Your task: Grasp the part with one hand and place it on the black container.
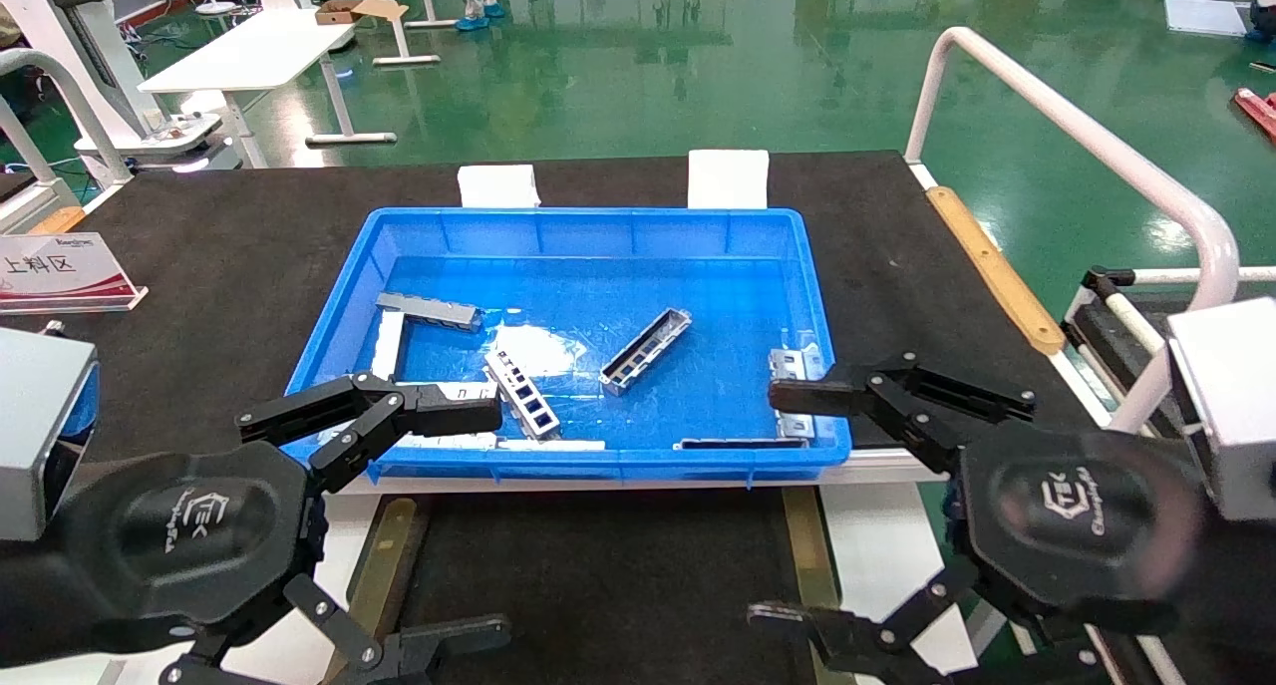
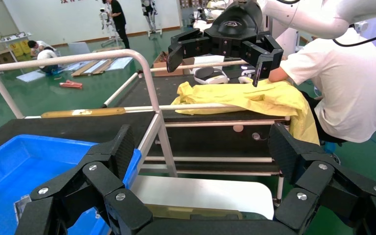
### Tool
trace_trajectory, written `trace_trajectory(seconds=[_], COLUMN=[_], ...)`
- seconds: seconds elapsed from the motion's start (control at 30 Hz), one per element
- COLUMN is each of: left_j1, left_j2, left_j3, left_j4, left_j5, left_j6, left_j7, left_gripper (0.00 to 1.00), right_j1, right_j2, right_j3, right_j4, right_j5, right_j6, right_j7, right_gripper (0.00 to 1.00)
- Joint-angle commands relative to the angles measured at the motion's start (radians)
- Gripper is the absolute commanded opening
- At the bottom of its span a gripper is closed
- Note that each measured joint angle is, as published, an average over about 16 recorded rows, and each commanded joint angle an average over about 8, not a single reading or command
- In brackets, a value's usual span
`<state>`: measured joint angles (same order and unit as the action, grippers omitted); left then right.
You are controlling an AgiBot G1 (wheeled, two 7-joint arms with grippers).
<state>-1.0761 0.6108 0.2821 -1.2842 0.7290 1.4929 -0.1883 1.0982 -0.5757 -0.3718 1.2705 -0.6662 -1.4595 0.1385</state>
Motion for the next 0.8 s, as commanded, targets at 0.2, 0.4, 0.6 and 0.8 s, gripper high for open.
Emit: trace_trajectory(seconds=[0.2, 0.4, 0.6, 0.8], left_j1=[0.000, 0.000, 0.000, 0.000], left_j2=[0.000, 0.000, 0.000, 0.000], left_j3=[0.000, 0.000, 0.000, 0.000], left_j4=[0.000, 0.000, 0.000, 0.000], left_j5=[0.000, 0.000, 0.000, 0.000], left_j6=[0.000, 0.000, 0.000, 0.000], left_j7=[0.000, 0.000, 0.000, 0.000], left_gripper=[1.00, 1.00, 1.00, 1.00], right_j1=[0.000, 0.000, 0.000, 0.000], right_j2=[0.000, 0.000, 0.000, 0.000], right_j3=[0.000, 0.000, 0.000, 0.000], right_j4=[0.000, 0.000, 0.000, 0.000], right_j5=[0.000, 0.000, 0.000, 0.000], right_j6=[0.000, 0.000, 0.000, 0.000], right_j7=[0.000, 0.000, 0.000, 0.000], right_gripper=[1.00, 1.00, 1.00, 1.00])
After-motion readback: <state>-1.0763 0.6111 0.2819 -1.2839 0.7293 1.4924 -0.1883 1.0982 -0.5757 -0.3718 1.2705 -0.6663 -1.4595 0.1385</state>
